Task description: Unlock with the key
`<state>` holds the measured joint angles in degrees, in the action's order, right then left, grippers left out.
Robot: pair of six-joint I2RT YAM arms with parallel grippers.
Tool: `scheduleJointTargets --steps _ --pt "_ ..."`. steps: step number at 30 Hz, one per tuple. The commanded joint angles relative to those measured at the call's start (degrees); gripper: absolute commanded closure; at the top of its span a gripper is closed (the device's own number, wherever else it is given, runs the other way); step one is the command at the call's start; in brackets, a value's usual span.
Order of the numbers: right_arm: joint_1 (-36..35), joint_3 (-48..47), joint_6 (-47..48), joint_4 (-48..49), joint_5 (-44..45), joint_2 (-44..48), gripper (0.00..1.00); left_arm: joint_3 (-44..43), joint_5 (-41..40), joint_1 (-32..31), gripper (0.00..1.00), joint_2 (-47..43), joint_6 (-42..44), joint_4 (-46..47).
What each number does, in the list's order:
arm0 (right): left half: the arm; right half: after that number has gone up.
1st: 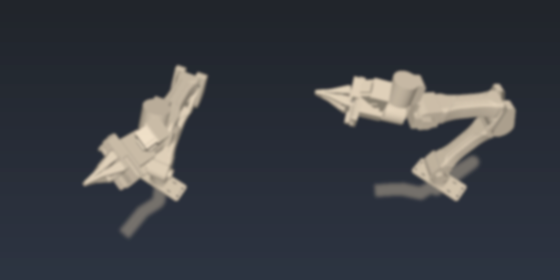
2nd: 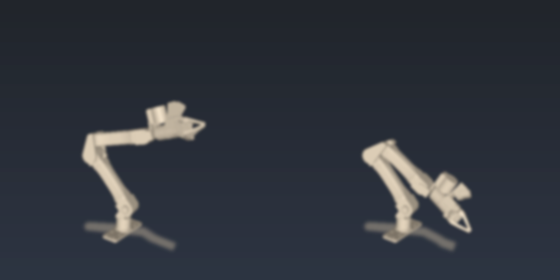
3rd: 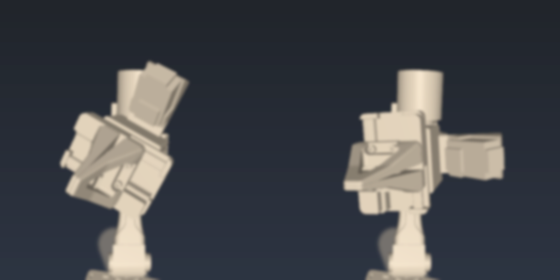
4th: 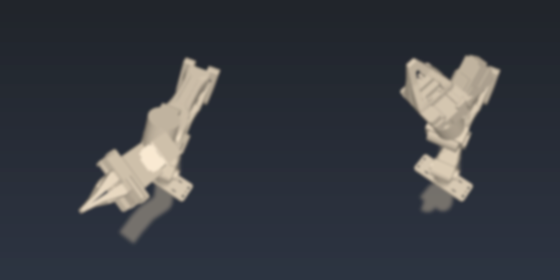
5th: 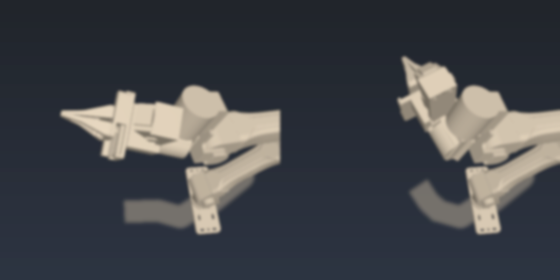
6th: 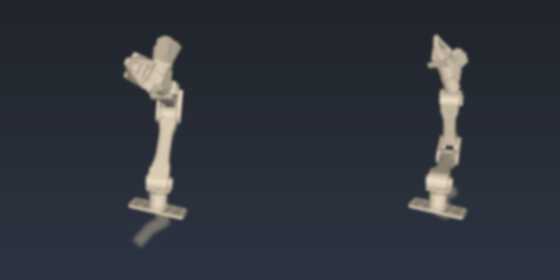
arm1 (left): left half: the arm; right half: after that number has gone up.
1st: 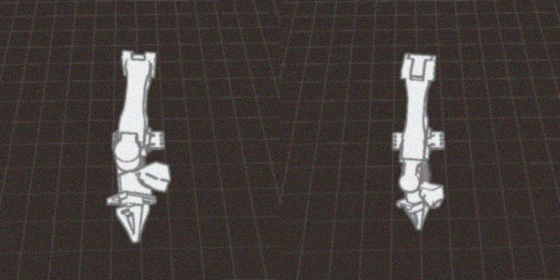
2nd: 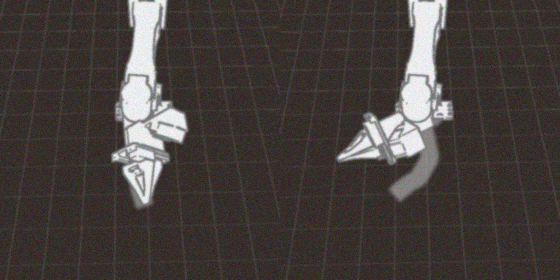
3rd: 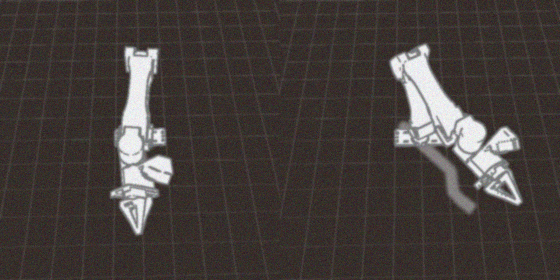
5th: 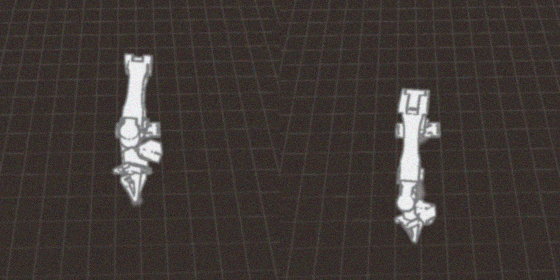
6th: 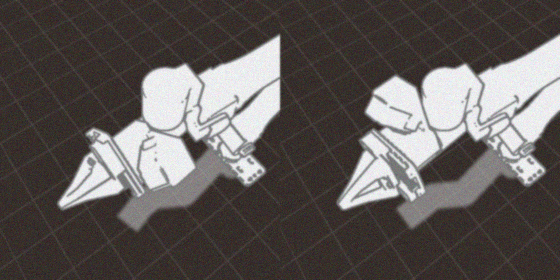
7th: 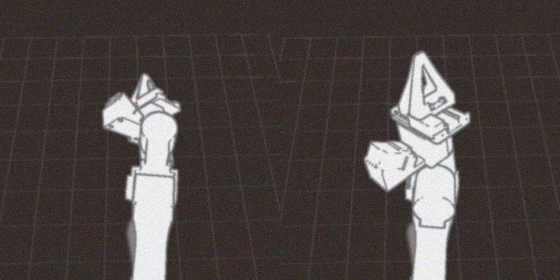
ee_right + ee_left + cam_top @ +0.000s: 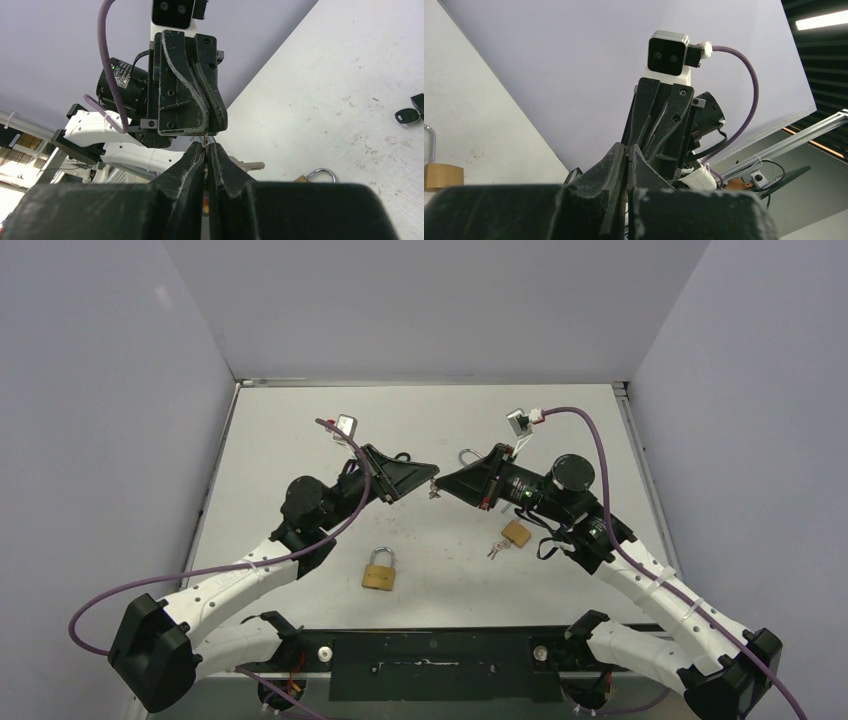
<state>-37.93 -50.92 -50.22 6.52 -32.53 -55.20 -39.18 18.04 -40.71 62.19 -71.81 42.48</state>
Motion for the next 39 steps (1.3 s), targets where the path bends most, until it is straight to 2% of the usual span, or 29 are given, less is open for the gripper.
scheduleJointTargets --steps 1,3,7,9,11,14,18,21,23,25,28,31,34,39 --pt "-0.12 0.19 -0.84 4.89 -1.40 -0.29 1.00 -1.14 -0.11 0.11 1.00 -1.22 -0.30 3.23" --pt "-0.12 0.29 -0.19 4.31 -1.33 -0.09 1.00 -1.31 -0.82 0.12 0.97 -1.70 0.64 1.25" --pt "0.32 1.40 1.54 2.26 0.16 1.32 1.00 -2.48 -6.32 0.21 0.57 -5.74 7.80 -10.20" --pt "0.64 2.49 1.79 1.91 0.38 2.10 1.00 -3.24 -11.23 0.38 0.39 -9.14 13.16 -19.30" --pt "1.04 3.76 1.70 1.67 0.63 2.86 1.00 -3.68 -16.04 0.65 0.29 -12.45 19.53 -27.48" --pt "1.19 5.27 1.71 0.74 1.05 3.81 1.00 -4.95 -23.19 0.91 0.18 -16.33 28.34 -40.91" --pt "1.28 6.70 2.56 -1.41 1.70 4.15 1.00 -6.06 -28.84 0.98 0.15 -17.72 35.11 -58.33" --pt "1.28 7.46 3.43 -4.30 2.73 3.92 1.00 -5.95 -32.62 0.98 0.14 -16.43 33.74 -68.06" --pt "1.28 8.13 3.63 -5.26 3.08 3.64 1.00 -5.22 -34.04 1.03 0.06 -15.27 33.09 -72.54" --pt "1.28 9.04 3.72 -5.86 3.55 3.38 1.00 -3.48 -33.77 1.07 0.03 -14.48 32.73 -72.97" --pt "1.28 10.63 3.47 -6.18 3.99 2.72 1.00 -0.21 -27.50 1.07 0.03 -12.36 35.14 -70.93" --pt "1.19 11.73 3.38 -6.35 4.76 2.04 1.00 1.03 -26.13 0.76 0.03 -6.82 31.71 -73.24" --pt "1.19 13.05 2.97 -5.81 5.44 1.48 1.00 1.74 -27.87 -1.36 0.03 -2.04 29.17 -75.26" --pt "1.24 14.45 2.41 -4.97 5.92 0.64 1.00 3.22 -30.63 -6.76 0.03 3.09 26.50 -73.13"
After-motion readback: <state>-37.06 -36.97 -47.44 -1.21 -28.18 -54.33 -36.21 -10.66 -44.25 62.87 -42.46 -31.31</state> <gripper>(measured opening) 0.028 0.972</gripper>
